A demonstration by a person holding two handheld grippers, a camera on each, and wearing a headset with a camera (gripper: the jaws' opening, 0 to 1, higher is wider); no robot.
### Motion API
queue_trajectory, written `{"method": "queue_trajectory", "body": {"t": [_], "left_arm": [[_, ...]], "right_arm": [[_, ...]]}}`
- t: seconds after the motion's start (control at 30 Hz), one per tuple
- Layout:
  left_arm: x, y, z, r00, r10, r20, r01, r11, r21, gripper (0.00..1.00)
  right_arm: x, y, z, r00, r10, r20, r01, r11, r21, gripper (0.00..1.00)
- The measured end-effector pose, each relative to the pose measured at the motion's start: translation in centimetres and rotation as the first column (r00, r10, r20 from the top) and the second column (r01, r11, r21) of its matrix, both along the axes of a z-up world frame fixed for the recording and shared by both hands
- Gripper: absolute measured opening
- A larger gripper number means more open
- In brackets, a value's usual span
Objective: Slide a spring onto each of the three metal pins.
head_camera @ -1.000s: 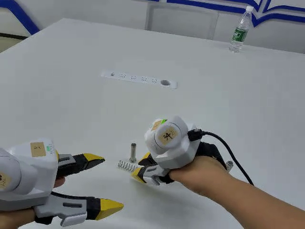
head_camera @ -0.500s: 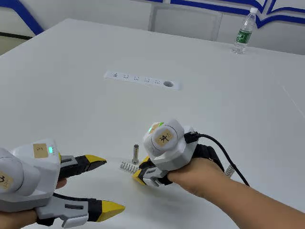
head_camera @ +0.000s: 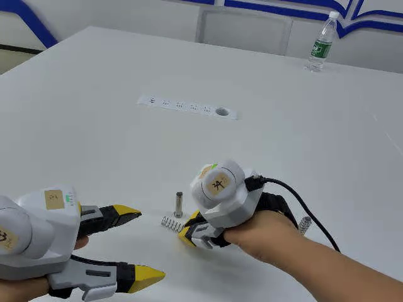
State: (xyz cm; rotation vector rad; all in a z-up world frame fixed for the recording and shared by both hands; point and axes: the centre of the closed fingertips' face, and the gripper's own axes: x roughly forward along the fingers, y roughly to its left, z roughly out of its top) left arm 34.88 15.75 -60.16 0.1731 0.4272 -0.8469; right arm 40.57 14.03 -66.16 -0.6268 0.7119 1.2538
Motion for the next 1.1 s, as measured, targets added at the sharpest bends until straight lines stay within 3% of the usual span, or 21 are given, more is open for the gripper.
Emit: {"method": "queue_trajectory", "body": {"t": [0.33,0.63,1.1], "left_arm": [[-0.2,-0.5,-0.2,1.0,-0.015,0.001,0.015,1.0,0.006,0.63],[-0.5,-1.7,-0.4,0.998,-0.061,0.003,0.061,0.998,0.005,0.59],[-1.3,-3.5,-0.1,0.985,-0.167,0.035,0.167,0.986,0.008,0.35]], "right_arm": [[-2.3,-1.5,1.8,0.996,0.091,0.003,-0.091,0.996,-0.014,0.12],[-5.0,-3.4,3.9,0.98,0.199,-0.006,-0.199,0.98,-0.015,0.12],[-7.2,-4.1,5.1,0.944,0.33,-0.014,-0.33,0.944,-0.016,0.12]]}}
